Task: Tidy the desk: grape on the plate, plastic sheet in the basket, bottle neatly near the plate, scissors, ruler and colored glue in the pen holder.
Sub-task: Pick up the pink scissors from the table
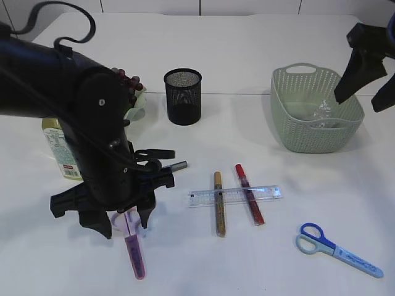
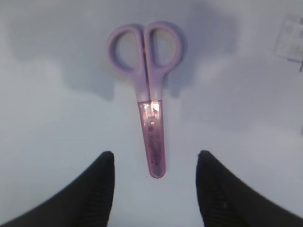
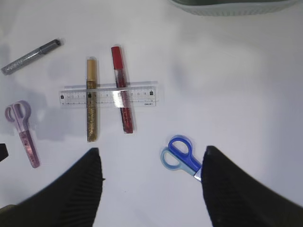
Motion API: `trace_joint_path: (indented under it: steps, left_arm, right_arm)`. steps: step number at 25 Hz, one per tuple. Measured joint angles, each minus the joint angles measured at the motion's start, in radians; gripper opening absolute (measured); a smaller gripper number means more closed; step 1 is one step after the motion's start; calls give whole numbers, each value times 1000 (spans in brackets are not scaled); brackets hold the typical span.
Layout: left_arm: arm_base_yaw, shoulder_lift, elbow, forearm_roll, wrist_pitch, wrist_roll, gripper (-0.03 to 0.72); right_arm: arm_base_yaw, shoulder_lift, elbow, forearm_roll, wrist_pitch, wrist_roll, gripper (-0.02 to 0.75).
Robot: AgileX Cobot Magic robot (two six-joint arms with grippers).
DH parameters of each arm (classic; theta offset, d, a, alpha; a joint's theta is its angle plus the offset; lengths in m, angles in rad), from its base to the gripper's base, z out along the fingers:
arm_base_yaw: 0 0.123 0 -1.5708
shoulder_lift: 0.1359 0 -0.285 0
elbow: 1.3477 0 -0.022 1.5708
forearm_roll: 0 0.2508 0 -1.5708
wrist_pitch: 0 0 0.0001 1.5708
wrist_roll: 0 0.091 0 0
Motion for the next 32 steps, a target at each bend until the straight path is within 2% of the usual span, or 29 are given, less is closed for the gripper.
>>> trace_joint_path:
  steps: [8, 16, 32]
  left_arm:
    - [6, 55, 0, -26, -11, 0, 405]
    - [81, 73, 0, -111, -15, 110, 405]
    - [81, 123, 0, -124, -44, 129, 405]
  right_arm:
    - [0, 0, 0, 4, 0, 0, 511]
    - [0, 0, 0, 4, 0, 0, 511]
    - [0, 0, -1, 4, 0, 0, 511]
